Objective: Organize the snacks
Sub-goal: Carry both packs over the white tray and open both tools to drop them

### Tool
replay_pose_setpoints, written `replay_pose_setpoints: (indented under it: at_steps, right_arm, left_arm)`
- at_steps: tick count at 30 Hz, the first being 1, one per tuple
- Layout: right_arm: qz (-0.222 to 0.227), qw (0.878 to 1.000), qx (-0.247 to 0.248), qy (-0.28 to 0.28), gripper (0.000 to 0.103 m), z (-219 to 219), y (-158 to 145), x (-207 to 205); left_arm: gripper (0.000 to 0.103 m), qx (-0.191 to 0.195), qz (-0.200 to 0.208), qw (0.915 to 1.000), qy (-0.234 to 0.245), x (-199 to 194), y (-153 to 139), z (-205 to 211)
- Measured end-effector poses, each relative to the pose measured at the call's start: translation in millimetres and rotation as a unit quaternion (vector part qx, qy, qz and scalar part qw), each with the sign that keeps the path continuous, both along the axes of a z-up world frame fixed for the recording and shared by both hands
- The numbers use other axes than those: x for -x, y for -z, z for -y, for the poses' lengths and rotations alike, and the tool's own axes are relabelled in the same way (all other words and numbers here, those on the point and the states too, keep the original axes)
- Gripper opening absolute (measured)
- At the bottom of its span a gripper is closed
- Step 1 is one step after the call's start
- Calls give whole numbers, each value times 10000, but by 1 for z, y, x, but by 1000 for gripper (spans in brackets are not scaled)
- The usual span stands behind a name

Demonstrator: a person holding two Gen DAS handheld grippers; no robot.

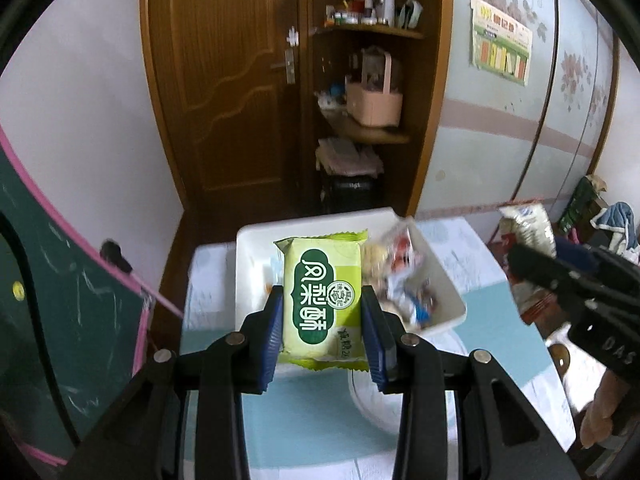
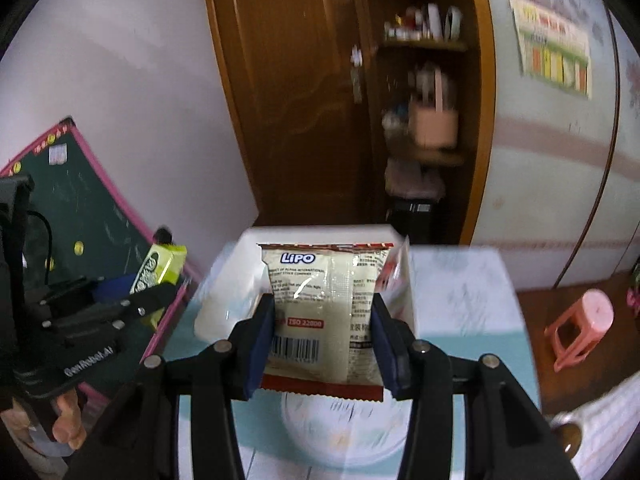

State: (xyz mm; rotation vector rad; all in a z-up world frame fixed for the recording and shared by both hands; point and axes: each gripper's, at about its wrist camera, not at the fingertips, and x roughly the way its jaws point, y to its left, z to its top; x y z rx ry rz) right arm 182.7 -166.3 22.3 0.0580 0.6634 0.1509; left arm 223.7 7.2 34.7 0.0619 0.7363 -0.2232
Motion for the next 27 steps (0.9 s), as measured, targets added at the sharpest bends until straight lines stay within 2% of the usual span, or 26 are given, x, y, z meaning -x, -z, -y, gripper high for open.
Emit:
replay_pose_setpoints:
  at_steps: [5,10,17,25,27]
  right_arm:
    - [274,9995,149,42,46,4,-32,-28]
    - [244,9994,225,140,46,4,-39,-64]
    - [-60,9992,298,259,46,6,-19,-103]
    - [-474,9978,391,252,46,1,21,-124]
    - [-612,9970,424,218,47,0,32,-129]
  left_arm:
    - [35,-25,-37,10000,-45,-35,-19,10]
    - [35,44,-157,9998,-102,-64,-16,15]
    - [35,276,-492,9982,-196,-103,12,17]
    - [35,136,-773,9964,-315,-128,51,16]
    - [43,125,-858,9957,-334,-132,58,15]
